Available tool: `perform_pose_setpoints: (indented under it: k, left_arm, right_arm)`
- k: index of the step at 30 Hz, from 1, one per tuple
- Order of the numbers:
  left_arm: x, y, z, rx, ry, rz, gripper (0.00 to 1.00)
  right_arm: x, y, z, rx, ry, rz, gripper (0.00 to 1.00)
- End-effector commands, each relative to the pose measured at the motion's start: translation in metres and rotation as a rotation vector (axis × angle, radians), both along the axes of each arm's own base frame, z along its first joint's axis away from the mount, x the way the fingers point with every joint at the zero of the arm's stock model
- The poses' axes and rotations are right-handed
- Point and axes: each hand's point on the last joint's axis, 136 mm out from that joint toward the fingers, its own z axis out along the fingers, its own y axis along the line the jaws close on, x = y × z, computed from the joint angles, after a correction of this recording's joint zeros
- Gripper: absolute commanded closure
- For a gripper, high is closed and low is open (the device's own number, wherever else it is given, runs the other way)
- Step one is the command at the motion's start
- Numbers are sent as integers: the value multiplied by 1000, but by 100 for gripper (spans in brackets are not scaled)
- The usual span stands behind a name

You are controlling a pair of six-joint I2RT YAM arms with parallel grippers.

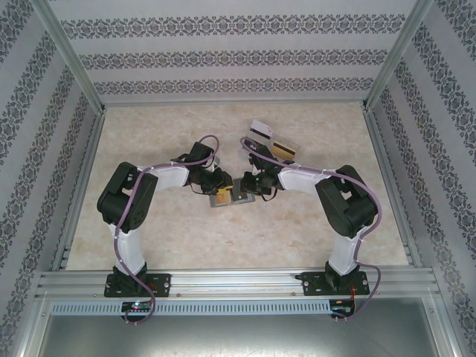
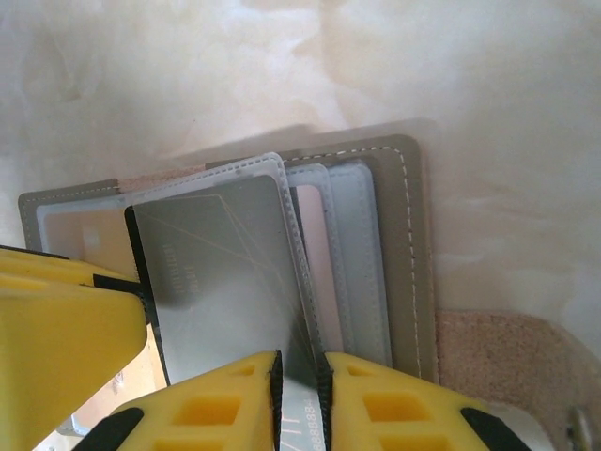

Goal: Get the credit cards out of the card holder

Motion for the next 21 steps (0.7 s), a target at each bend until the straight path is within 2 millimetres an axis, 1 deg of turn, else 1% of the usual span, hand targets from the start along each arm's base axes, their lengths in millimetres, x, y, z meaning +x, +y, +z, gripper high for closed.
perform_pose_setpoints:
  k: [1,8,12,17,21]
  left_arm:
    - [-1,0,-10,34,15,-19,72]
    - [0,-4,-8,13,11,-36,72]
    - [1,-8,-3,-13,-5,-47,73]
    - [5,-16,9,-71,-42,-59,73]
    - [4,-10,12,-31,-41,-42,76]
  right_arm:
    - [-10,-2,-17,24,72,-7,78]
    - [-12,1,-15,53,84,-6,78]
    - [-13,0,-15,55,87,-8,78]
    - [-13,-1,-14,55,86,-13,79]
    - [-13,-4,-6,60,66,-27,82]
